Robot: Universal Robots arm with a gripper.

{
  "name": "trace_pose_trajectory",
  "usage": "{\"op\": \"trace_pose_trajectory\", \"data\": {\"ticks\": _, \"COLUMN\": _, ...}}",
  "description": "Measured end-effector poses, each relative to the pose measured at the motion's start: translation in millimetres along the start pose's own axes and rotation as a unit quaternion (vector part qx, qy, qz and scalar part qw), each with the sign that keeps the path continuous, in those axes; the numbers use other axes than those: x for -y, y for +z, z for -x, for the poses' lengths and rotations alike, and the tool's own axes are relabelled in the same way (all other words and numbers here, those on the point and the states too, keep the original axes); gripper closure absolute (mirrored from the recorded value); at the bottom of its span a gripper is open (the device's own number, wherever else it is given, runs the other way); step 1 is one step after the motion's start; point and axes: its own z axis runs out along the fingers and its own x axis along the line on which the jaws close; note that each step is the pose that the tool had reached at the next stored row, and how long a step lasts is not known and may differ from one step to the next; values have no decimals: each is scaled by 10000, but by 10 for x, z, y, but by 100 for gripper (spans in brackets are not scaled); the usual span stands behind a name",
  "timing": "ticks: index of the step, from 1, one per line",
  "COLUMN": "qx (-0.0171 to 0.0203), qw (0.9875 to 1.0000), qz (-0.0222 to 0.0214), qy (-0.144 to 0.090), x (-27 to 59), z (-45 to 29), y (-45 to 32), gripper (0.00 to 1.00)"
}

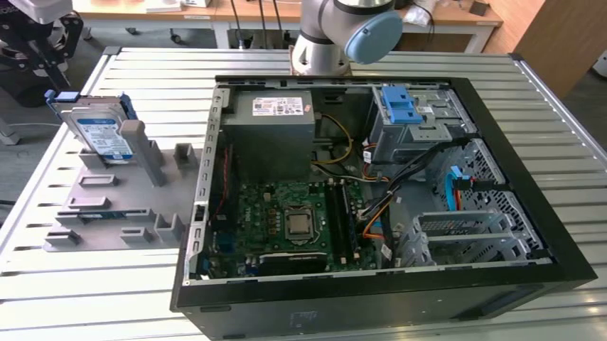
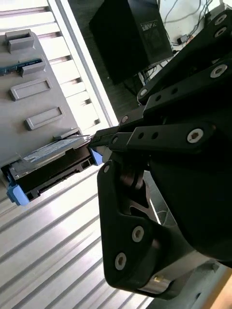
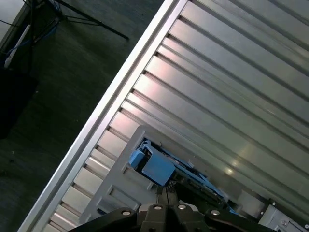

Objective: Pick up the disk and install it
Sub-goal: 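Pick up the disk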

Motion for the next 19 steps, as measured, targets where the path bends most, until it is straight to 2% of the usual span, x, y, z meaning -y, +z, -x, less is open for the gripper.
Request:
{"op": "trace_pose_trajectory", "data": {"ticks": 3, "qx": -6, "qw": 9996, "qz": 3, "qy": -267, "x": 0, "z": 0, "y": 1, "gripper": 89}}
{"op": "trace_pose_trajectory", "data": {"ticks": 5, "qx": -8, "qw": 9994, "qz": 4, "qy": -344, "x": 0, "z": 0, "y": 1, "gripper": 89}}
{"op": "trace_pose_trajectory", "data": {"ticks": 19, "qx": -9, "qw": 9991, "qz": 4, "qy": -434, "x": 0, "z": 0, "y": 1, "gripper": 89}}
